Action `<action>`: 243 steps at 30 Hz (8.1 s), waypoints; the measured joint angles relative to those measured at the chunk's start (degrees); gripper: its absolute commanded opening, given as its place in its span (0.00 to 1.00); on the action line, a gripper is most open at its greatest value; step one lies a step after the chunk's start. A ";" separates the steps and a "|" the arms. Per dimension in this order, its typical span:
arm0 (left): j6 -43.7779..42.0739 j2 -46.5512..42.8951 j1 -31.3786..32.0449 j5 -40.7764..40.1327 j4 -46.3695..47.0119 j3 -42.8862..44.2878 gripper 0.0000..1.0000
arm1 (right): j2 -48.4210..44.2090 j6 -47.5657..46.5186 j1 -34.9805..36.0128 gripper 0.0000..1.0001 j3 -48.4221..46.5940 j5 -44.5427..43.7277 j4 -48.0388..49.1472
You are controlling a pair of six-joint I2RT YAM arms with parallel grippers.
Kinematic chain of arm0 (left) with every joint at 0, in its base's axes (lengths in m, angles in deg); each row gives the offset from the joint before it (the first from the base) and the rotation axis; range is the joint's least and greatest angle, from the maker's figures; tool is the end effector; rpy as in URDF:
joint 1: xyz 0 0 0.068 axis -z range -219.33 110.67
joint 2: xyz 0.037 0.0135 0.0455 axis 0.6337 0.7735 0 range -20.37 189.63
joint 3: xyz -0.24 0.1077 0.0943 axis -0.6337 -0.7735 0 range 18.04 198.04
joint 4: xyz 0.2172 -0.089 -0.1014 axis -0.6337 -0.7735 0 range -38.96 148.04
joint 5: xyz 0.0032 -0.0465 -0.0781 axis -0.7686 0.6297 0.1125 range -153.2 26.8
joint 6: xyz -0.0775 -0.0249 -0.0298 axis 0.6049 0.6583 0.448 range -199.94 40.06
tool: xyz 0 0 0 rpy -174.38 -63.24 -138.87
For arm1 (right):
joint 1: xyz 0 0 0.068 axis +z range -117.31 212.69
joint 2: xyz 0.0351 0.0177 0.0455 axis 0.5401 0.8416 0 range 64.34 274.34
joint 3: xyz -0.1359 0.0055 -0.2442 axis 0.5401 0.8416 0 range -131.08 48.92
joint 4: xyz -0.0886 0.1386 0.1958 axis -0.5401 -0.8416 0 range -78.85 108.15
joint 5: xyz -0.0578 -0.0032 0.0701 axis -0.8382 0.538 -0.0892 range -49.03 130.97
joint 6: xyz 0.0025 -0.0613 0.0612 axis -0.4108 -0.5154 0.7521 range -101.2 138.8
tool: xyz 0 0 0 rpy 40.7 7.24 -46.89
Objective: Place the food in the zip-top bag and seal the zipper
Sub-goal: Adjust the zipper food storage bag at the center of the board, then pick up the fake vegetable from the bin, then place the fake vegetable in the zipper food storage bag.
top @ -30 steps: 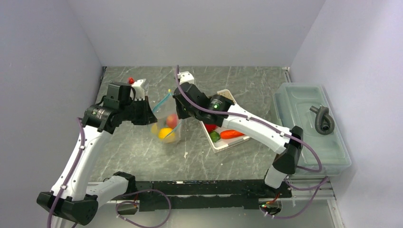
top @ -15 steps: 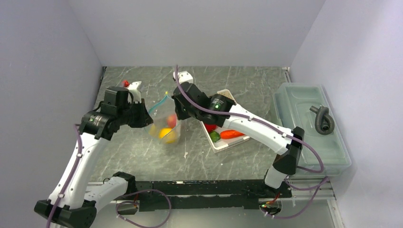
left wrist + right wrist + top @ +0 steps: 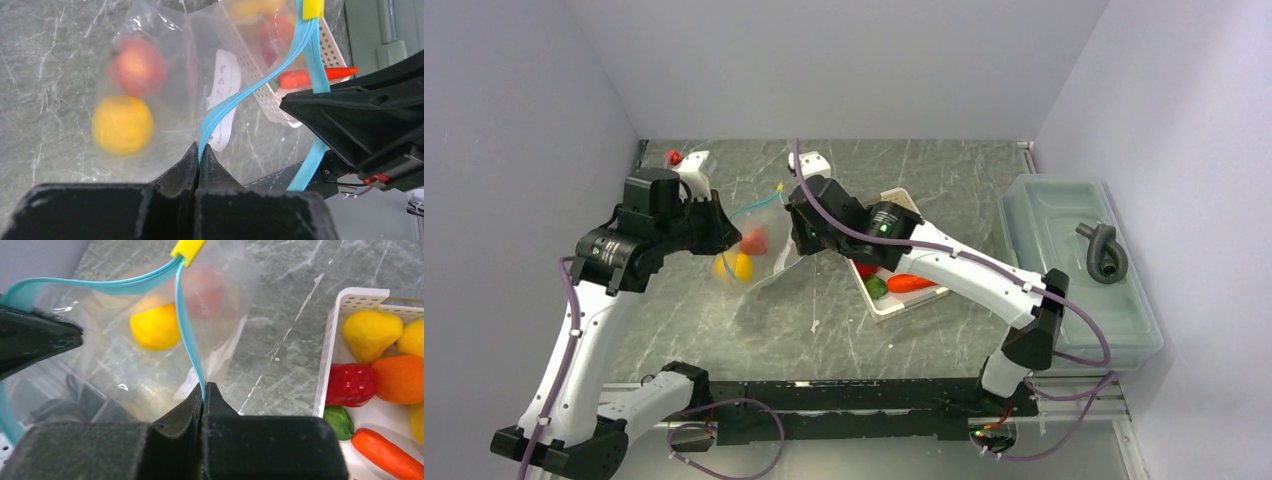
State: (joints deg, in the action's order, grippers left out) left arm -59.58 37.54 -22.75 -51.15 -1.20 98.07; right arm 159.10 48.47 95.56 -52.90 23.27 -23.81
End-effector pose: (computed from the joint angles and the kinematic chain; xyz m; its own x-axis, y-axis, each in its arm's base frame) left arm 0.1810 -0.0706 0.3986 -0.6949 -0.1482 -0.7037 0.2098 0.8942 -0.3955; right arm 0.1999 0.3389 0.3882 -0.5901 -0.1175 -0.7987 -0.5088 0.8223 0.2549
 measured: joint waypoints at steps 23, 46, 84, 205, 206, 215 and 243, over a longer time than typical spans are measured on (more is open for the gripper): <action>-1.46 -1.22 0.00 -4.07 -3.58 -4.37 0.00 | 0.52 0.76 0.00 0.00 6.88 1.79 1.88; -3.21 -2.54 0.07 -10.69 -5.68 -5.95 0.00 | 0.63 3.82 -0.28 0.26 15.37 4.31 7.89; -4.22 -2.95 0.07 -9.94 0.96 -10.82 0.00 | -17.70 -0.70 -8.39 0.75 22.10 -3.23 1.73; -4.22 -4.92 0.07 -14.23 11.89 -21.94 0.00 | -22.86 10.16 -11.43 0.00 32.76 2.29 11.19; -4.22 -4.92 0.07 -14.21 11.87 -21.94 0.00 | -22.86 9.92 -10.78 0.00 32.15 2.71 11.80; -4.22 -4.92 0.07 -14.21 11.87 -21.94 0.00 | -20.44 8.81 -6.32 0.00 25.16 6.01 18.29; -4.24 -4.94 0.07 -13.38 11.91 -21.94 0.00 | 2.51 9.77 -1.73 0.00 8.55 10.19 25.16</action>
State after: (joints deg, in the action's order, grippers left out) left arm -63.82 32.60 -22.68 -64.52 10.71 76.13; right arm 161.62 58.24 93.84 -44.35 33.46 1.35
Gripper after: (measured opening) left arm 0.012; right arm 0.578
